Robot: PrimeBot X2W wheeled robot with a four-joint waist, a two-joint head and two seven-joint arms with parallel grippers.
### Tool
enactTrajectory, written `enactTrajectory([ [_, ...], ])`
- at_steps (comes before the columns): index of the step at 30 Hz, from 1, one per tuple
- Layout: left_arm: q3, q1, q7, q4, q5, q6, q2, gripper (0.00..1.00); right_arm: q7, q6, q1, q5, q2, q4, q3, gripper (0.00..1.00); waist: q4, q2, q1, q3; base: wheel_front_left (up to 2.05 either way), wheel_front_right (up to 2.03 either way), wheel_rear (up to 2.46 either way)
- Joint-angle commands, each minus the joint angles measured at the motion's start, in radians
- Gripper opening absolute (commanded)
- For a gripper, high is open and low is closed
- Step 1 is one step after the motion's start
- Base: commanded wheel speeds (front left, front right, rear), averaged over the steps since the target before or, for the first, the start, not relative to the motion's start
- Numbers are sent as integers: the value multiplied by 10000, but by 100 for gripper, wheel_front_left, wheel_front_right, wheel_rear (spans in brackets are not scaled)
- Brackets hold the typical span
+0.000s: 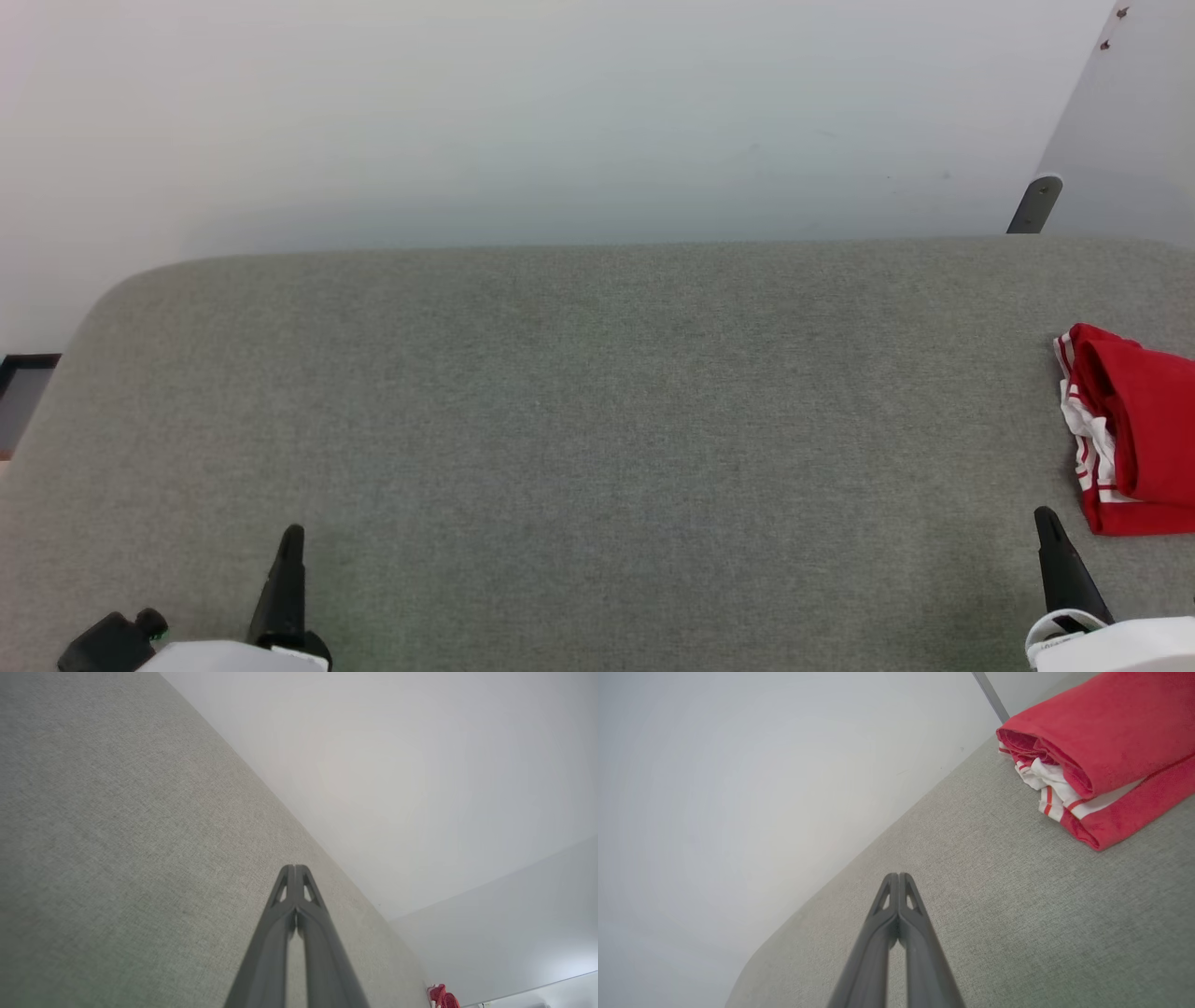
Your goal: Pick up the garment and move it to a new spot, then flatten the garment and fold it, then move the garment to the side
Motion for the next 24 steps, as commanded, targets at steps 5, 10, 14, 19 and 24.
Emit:
enactTrajectory([
  [5,99,-315,199,-36,-701,-14,-55,0,193,-3,-342,855,49,-35,-75,0,-12,0,0,9,0,0,0],
  [10,130,-415,358,1,-1170,-16,-136,0,325,-3,-435,1447,96,13,-101,0,-22,0,0,17,0,0,0],
  [14,152,-479,464,25,-1539,-17,-207,0,437,-4,-506,1892,132,49,-122,0,-30,0,0,23,0,0,0],
  [19,180,-572,617,57,-1969,-18,-286,0,562,-4,-558,2439,181,95,-148,0,-41,0,0,31,0,0,0],
  [24,205,-656,742,85,-2380,-19,-353,0,682,-4,-644,2973,231,132,-174,0,-51,0,0,39,0,0,0],
])
